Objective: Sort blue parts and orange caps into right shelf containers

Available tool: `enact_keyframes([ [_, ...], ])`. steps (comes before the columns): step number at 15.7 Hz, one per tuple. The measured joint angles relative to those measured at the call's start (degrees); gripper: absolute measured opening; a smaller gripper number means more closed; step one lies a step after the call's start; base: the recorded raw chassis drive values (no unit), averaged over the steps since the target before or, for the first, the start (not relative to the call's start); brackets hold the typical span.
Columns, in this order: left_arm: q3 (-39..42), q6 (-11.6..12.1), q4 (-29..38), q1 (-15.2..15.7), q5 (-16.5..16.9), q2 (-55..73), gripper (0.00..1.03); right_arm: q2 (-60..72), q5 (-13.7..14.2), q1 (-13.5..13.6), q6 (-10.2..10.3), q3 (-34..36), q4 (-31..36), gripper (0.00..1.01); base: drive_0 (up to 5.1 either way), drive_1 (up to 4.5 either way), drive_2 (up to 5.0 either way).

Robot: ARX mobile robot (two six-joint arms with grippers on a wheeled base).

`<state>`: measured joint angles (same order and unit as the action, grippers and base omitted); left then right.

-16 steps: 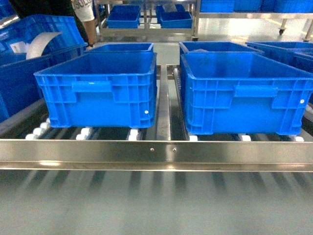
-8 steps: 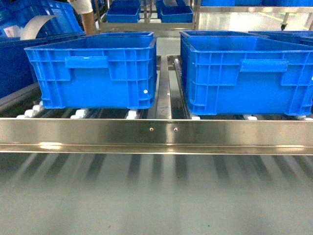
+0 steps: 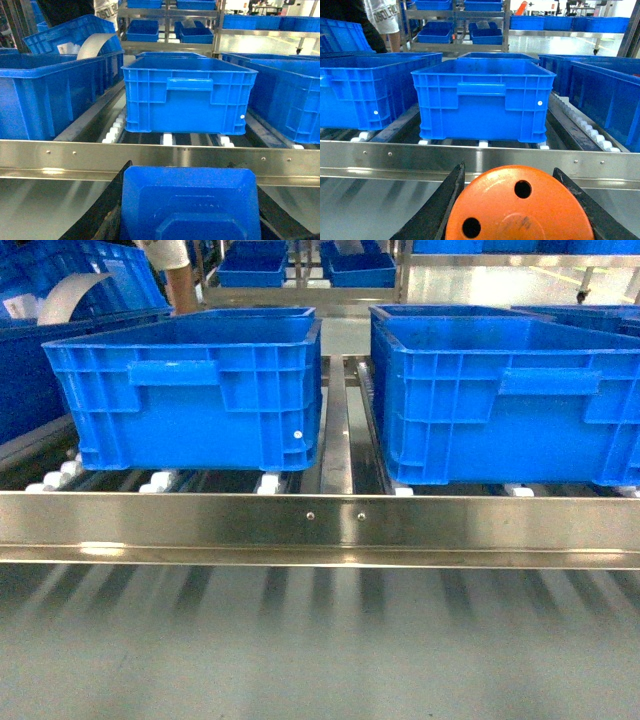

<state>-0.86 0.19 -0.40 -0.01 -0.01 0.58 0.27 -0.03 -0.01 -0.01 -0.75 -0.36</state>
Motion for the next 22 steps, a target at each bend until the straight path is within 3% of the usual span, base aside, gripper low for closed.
enact_keyframes([
  [16,0.0,0.0,-0.1,0.0,0.0,0.0,0.43,0.0,0.0,0.0,0.0,0.0,0.0,0.45,0.1,4.35,-4.2],
  [22,0.0,0.0,0.0,0.0,0.0,0.0,0.43,0.0,0.0,0.0,0.0,0.0,0.0,0.45,0.0,0.0,0.0],
])
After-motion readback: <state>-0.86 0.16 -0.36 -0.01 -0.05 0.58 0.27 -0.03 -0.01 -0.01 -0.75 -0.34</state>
